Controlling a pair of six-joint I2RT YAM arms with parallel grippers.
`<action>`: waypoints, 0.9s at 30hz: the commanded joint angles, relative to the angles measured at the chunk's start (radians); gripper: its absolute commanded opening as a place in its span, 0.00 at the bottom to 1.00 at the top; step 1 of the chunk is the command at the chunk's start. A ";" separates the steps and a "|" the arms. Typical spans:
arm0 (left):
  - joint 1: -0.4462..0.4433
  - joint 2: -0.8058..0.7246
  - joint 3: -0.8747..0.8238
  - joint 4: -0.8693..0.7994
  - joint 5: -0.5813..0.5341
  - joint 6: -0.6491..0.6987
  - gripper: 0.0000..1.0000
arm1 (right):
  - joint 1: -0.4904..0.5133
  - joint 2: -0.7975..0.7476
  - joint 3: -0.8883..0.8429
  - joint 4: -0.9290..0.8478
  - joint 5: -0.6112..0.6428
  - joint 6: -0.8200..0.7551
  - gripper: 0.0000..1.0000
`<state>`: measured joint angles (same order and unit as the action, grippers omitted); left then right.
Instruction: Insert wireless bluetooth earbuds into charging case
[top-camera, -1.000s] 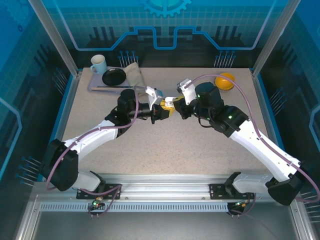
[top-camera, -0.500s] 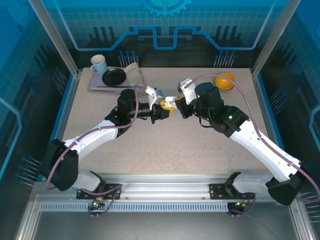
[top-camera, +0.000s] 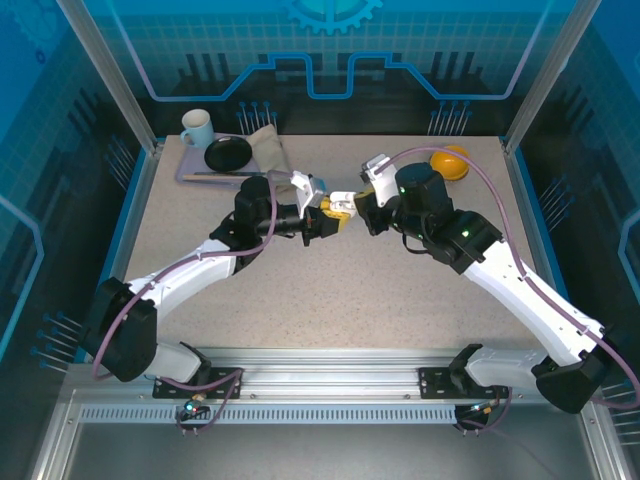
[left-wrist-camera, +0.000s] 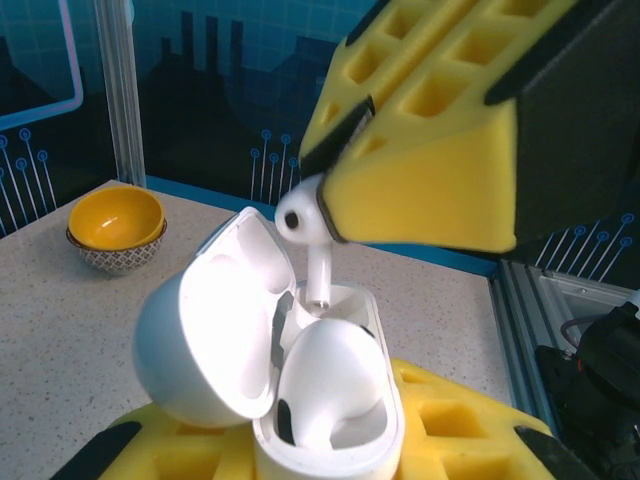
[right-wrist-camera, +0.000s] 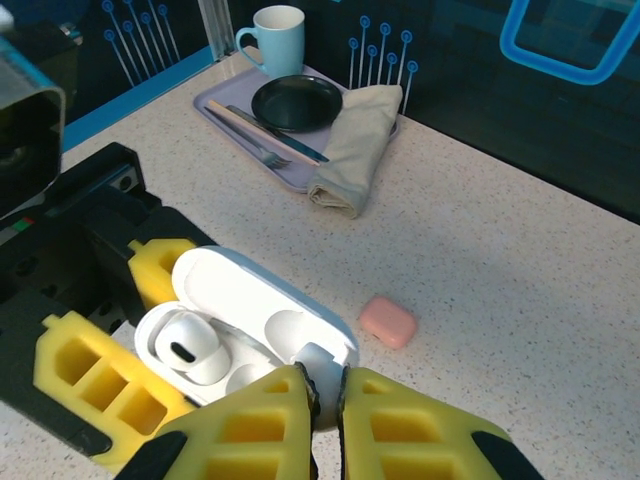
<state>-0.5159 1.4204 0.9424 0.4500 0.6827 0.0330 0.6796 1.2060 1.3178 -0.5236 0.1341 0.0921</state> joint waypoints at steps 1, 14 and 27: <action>0.008 0.005 0.040 0.038 0.021 0.012 0.00 | -0.004 -0.002 0.022 -0.020 -0.042 -0.032 0.11; 0.007 0.012 0.042 0.049 0.021 0.005 0.00 | 0.059 0.011 0.047 -0.043 -0.008 -0.121 0.12; 0.007 0.018 0.010 0.102 0.021 -0.016 0.00 | -0.096 -0.004 0.144 -0.055 -0.094 0.121 0.41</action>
<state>-0.5140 1.4395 0.9474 0.4908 0.6861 0.0250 0.6445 1.2179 1.4021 -0.5690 0.1112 0.1024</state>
